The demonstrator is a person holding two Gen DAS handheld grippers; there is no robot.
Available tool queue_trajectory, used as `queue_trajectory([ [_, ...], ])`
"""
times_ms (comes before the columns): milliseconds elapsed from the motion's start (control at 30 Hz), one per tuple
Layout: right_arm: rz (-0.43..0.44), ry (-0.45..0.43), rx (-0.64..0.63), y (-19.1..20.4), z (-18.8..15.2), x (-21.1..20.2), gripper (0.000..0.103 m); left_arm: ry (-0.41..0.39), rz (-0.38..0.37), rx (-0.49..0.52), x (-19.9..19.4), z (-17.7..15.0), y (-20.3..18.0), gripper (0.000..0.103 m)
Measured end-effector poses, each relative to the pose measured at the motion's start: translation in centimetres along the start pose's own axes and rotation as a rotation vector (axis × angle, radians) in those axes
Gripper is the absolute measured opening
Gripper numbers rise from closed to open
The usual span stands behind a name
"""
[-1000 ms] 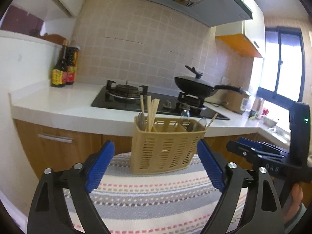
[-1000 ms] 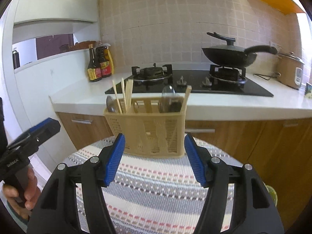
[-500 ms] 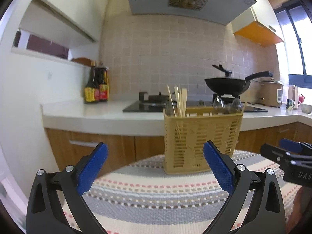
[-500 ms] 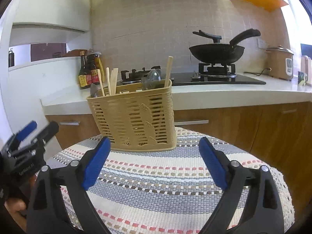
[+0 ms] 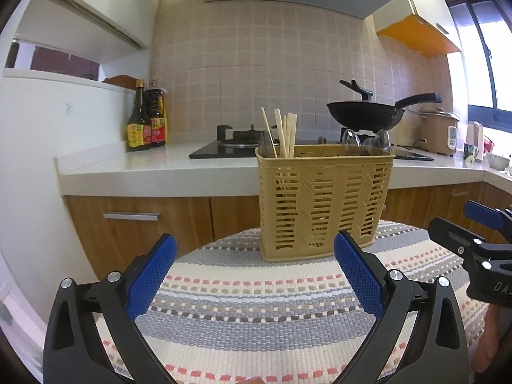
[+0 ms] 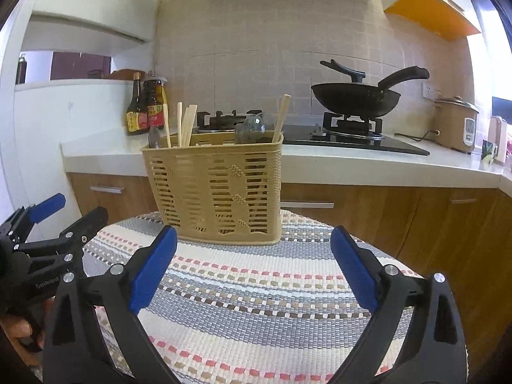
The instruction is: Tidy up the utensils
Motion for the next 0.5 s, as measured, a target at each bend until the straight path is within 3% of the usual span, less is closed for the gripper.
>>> queue_trajectory([
  [500,-0.022,-0.017,-0.046,0.42,-0.15,-0.13,0.093,0.019,-0.007,-0.004,0.3,-0.25,0.01,0.095],
])
Point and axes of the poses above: each gripper's, at about its wrist camera, not at the fingertips, and x roughly the way its jaws point, y to its left, z to its top, the point moved 10 cm from there along x, roughly the way its jaws point, and after that the axes turned 14 degrees about x, right-handed, at the moved point
